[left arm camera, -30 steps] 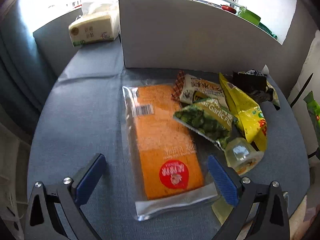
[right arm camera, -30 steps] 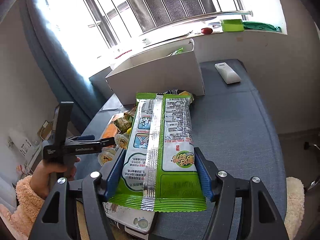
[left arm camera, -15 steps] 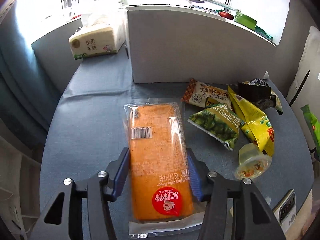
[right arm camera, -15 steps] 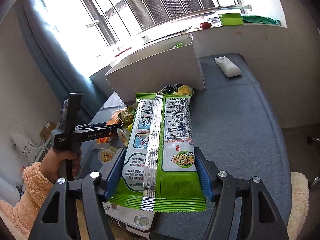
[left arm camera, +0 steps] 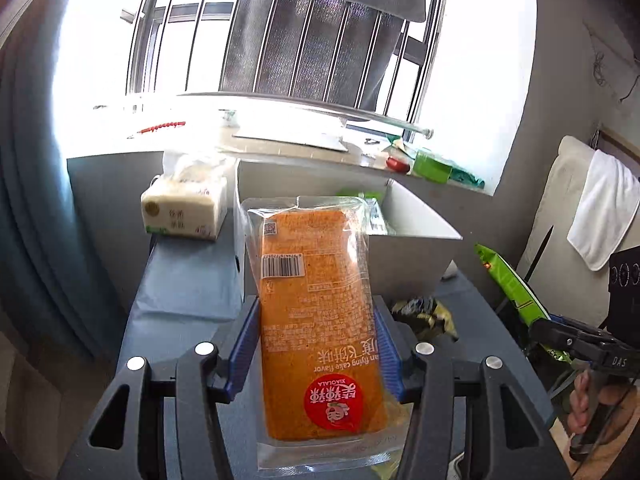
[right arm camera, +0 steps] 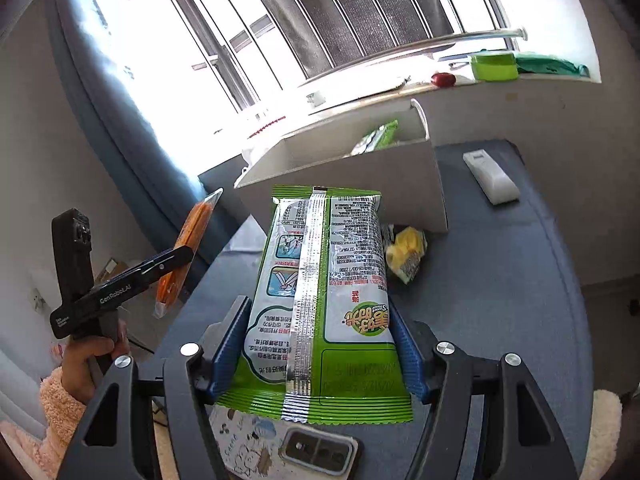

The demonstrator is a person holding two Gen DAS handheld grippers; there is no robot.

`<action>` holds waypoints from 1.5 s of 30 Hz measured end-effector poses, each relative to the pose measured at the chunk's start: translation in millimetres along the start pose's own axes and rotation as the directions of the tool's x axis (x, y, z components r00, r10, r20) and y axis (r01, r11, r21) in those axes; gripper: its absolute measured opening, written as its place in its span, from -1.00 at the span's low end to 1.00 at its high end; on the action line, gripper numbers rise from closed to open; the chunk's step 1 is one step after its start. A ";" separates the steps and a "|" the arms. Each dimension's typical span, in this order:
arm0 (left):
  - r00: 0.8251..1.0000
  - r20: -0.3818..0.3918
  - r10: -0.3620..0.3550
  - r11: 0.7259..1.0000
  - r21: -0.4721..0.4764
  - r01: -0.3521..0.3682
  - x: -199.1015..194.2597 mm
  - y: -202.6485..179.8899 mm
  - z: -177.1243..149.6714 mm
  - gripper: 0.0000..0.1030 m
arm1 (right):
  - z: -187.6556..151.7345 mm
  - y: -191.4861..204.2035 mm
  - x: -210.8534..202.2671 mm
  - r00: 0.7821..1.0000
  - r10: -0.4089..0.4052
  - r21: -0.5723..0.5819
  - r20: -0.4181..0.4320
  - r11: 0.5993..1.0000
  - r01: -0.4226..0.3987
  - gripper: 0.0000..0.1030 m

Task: Organize snacks
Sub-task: 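Lower both held packs into the white box and open both grippers, then grasp the dark chip bag with the right gripper and lift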

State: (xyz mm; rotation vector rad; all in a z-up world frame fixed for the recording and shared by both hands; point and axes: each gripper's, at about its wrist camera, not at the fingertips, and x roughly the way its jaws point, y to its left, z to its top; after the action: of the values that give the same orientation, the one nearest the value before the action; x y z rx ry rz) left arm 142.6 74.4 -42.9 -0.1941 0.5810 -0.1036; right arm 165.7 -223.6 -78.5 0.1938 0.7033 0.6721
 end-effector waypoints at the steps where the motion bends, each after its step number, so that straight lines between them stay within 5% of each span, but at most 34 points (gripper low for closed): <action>1: 1.000 0.018 -0.002 1.000 0.005 0.002 2.7 -2.1 12.0 0.12 | 11.9 2.9 1.5 1.000 -0.005 -0.010 0.021 1.000 0.006 0.38; 9: 0.997 0.036 -0.071 0.997 0.014 0.070 66.6 -18.1 102.6 0.12 | 117.0 -5.6 52.9 0.998 -0.052 0.003 0.047 0.999 0.052 0.39; 14: 1.000 -0.027 0.008 0.999 0.054 -0.007 125.2 -17.4 133.8 0.17 | 161.0 -27.8 105.1 0.997 -0.081 0.053 -0.007 0.995 0.082 0.39; 17: 0.992 -0.088 0.090 0.995 0.061 -0.085 154.8 -9.1 137.9 0.76 | 173.8 -36.9 122.1 0.994 -0.114 0.052 -0.003 0.992 0.114 0.45; 19: 0.985 -0.101 0.140 0.989 0.053 -0.135 157.6 -6.2 135.4 1.00 | 178.7 -39.5 130.5 0.992 -0.124 0.038 -0.005 0.992 0.124 0.99; 33: 0.998 -0.023 0.056 0.996 0.074 -0.054 61.9 -23.5 100.7 1.00 | 151.7 -25.7 74.9 0.999 -0.013 0.048 0.052 0.999 0.010 1.00; 40: 0.999 0.036 -0.010 0.998 0.061 0.007 -16.8 -43.6 43.4 1.00 | 95.6 1.1 2.3 0.990 0.091 -0.009 0.105 0.996 -0.090 1.00; 45: 0.998 0.061 -0.032 0.999 0.009 0.031 -57.2 -51.8 -4.3 1.00 | 40.0 13.2 -34.6 0.985 0.098 -0.060 0.141 0.994 -0.090 1.00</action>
State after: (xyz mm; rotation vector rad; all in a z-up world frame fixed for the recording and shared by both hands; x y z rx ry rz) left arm 90.5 31.8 -4.9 -0.1982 0.5162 -0.1299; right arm 165.7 -232.9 -24.8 0.2248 0.5394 0.7589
